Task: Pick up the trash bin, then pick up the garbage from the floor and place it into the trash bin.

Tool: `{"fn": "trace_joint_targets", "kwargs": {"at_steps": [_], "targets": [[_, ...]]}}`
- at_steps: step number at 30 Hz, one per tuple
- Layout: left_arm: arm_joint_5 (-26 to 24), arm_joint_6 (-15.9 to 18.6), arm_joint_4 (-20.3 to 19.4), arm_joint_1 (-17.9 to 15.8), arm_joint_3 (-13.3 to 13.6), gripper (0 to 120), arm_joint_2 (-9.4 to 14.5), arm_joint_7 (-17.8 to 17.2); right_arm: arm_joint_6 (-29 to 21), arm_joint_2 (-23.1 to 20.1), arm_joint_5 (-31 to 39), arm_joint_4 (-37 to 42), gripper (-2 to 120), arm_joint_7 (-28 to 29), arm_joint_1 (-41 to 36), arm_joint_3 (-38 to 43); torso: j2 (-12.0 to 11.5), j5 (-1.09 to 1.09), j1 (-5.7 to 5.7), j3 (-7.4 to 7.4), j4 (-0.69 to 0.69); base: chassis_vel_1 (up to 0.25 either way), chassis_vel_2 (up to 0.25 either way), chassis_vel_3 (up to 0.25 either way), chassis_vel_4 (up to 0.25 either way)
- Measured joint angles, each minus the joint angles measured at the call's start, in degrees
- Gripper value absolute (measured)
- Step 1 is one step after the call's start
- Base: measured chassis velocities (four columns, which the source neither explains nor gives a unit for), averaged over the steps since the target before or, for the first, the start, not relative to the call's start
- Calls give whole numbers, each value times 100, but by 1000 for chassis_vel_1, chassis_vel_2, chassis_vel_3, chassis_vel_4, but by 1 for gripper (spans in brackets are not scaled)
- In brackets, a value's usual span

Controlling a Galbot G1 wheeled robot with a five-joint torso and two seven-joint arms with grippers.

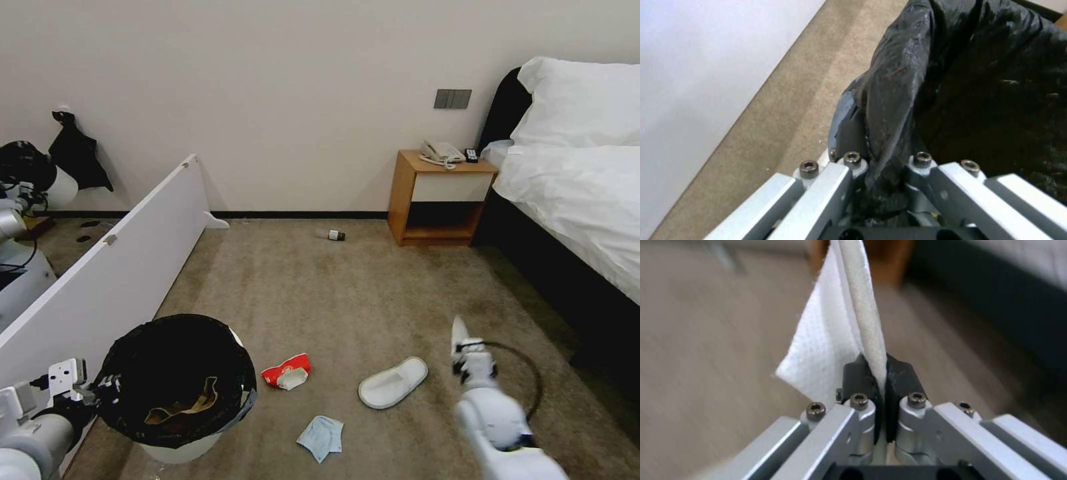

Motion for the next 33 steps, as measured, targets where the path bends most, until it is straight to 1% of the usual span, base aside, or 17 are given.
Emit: {"fn": "trace_joint_targets", "kwargs": {"at_steps": [1, 3, 4, 6, 7, 9, 11, 12, 13, 15, 16, 18, 19, 21, 25, 27, 33], "targets": [[0, 0, 0, 0, 0, 4, 0, 0, 0, 0, 0, 0, 1, 0, 0, 0, 0, 0, 0, 0, 0, 0, 0, 0, 0], [1, 0, -24, 1, 44, 4, 5, -23, 721, -240, 504, 292, 1, -578, 67, 67, 0, 0, 0, 0, 1, 0, 0, 0, 0], [1, 0, -24, 1, 44, 4, 5, -23, 721, -240, 504, 292, 1, -578, 67, 67, 0, 0, 0, 0, 1, 0, 0, 0, 0], [12, 0, -55, -1, 111, 4, -1, -53, 1442, -397, 1212, 490, 1, -1232, 374, -28, 0, 0, 0, 0, 1, 0, 0, 0, 0], [12, 0, -55, -1, 111, 4, -1, -53, 1442, -397, 1212, 490, 1, -1232, 374, -28, 0, 0, 0, 0, 1, 0, 0, 0, 0], [58, 0, -76, 6, 181, 4, -10, -70, 1900, -342, 1679, 551, 1, -1719, 836, -278, 0, -2, 0, 0, 2, 0, 0, 0, 0], [65, 0, -81, 7, 196, 4, -12, -73, 1977, -295, 1802, 558, 1, -1839, 974, -364, 0, -1, 0, 0, 2, 0, 0, 0, 0], [70, 0, -95, 6, 207, 4, -13, -84, 2098, -205, 2128, 583, 1, -2066, 1288, -591, 0, 0, 0, 0, 3, 0, 0, 0, 0], [70, 0, -95, 6, 207, 4, -13, -84, 2098, -205, 2128, 583, 1, -2066, 1288, -591, 0, 0, 0, 0, 3, 0, 0, 0, 0], [70, 0, -116, 6, 208, 4, -1, -101, 2240, -100, 2683, 584, 1, -2363, 1888, -1066, 0, -1, 0, 1, 2, 0, 0, 0, 0], [70, 0, -116, 6, 208, 4, -1, -101, 2240, -100, 2683, 584, 1, -2363, 1888, -1066, 0, -1, 0, 1, 2, 0, 0, 0, 0], [81, 0, -122, 12, 208, 4, 3, -107, 2358, -29, 3095, 517, 1, -2600, 2397, -1478, 0, -2, 0, 0, 3, 0, 0, 0, 0], [81, 0, -122, 12, 208, 4, 3, -107, 2358, -29, 3095, 517, 1, -2600, 2397, -1478, 0, -2, 0, 0, 3, 0, 0, 0, 0], [94, 0, -137, 28, 210, 4, 4, -111, 2615, 140, 3565, 367, 1, -2910, 3048, -2141, 0, -2, 0, 1, 3, 0, 0, 0, 0], [96, 0, -150, 28, 212, 4, 3, -114, 2836, 265, 3768, 269, 1, -3061, 3387, -2617, 0, -2, 0, 1, 3, 0, 0, 0, 0], [94, 0, -152, 25, 212, 4, 5, -114, 2978, 435, 3912, 171, 1, -3220, 3761, -3226, 0, -2, 0, 1, 0, 0, 0, 0, 0], [96, 0, -168, 24, 245, 4, 5, -120, 3060, 669, 4007, -3, 1, -3307, 4139, -3868, 0, -2, 0, 1, 2, 0, 0, 0, 0]]}}
